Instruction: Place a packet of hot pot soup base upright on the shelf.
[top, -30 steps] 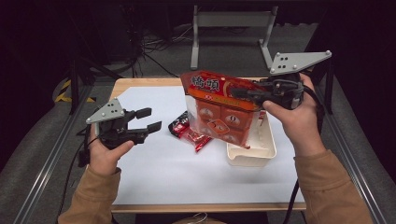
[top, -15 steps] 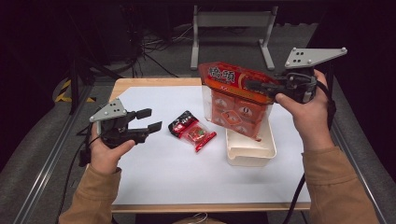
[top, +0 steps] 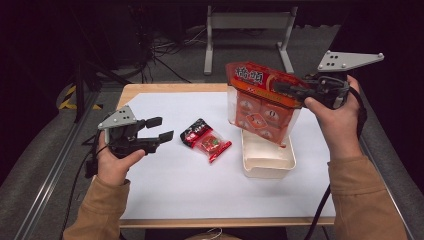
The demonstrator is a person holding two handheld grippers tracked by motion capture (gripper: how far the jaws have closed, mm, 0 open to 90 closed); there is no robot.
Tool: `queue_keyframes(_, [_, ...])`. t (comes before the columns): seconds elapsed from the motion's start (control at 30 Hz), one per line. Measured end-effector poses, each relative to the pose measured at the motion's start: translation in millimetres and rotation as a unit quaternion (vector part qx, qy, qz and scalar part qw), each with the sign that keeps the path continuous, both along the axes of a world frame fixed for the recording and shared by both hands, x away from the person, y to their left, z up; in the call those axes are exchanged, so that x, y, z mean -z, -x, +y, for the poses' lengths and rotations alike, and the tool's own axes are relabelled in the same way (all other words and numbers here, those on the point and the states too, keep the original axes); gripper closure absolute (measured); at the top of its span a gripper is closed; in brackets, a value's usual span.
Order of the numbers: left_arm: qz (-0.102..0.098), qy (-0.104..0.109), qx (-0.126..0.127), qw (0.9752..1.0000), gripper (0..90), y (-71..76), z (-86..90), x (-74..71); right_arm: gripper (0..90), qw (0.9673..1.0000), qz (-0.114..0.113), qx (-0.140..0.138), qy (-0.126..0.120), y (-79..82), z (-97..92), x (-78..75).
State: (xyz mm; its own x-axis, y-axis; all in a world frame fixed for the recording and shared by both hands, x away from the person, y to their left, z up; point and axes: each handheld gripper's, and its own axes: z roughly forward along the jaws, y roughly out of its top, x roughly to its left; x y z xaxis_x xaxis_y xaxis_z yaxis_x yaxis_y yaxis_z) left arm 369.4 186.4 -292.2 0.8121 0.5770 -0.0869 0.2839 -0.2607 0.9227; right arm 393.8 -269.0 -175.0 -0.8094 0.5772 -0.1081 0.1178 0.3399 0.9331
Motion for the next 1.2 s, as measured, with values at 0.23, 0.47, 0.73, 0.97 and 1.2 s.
queue_keyframes(0.23, [0.001,-0.001,0.0,1.0,38.4,0.5,-0.4,-0.4,89.7,0.9998,0.002,0.014,-0.012,-4.1,-9.5,6.8])
queue_keyframes(0.47, [0.003,-0.001,-0.001,1.0,38.2,-0.4,-0.4,0.6,89.7,0.9992,0.014,0.032,-0.019,-7.6,-14.7,16.0])
queue_keyframes(0.73, [0.003,-0.002,-0.003,1.0,38.2,-1.1,0.1,1.1,89.8,0.998,0.027,0.048,-0.03,-10.0,-21.6,27.4])
queue_keyframes(0.97, [0.006,-0.002,-0.003,1.0,38.0,-1.9,-0.3,2.1,89.7,0.9974,0.03,0.06,-0.025,-8.7,-22.7,34.0])
queue_keyframes(1.2, [0.009,-0.001,-0.005,0.9999,37.8,-2.7,-0.1,3.0,89.7,0.9968,0.035,0.067,-0.026,-11.0,-25.5,42.3])
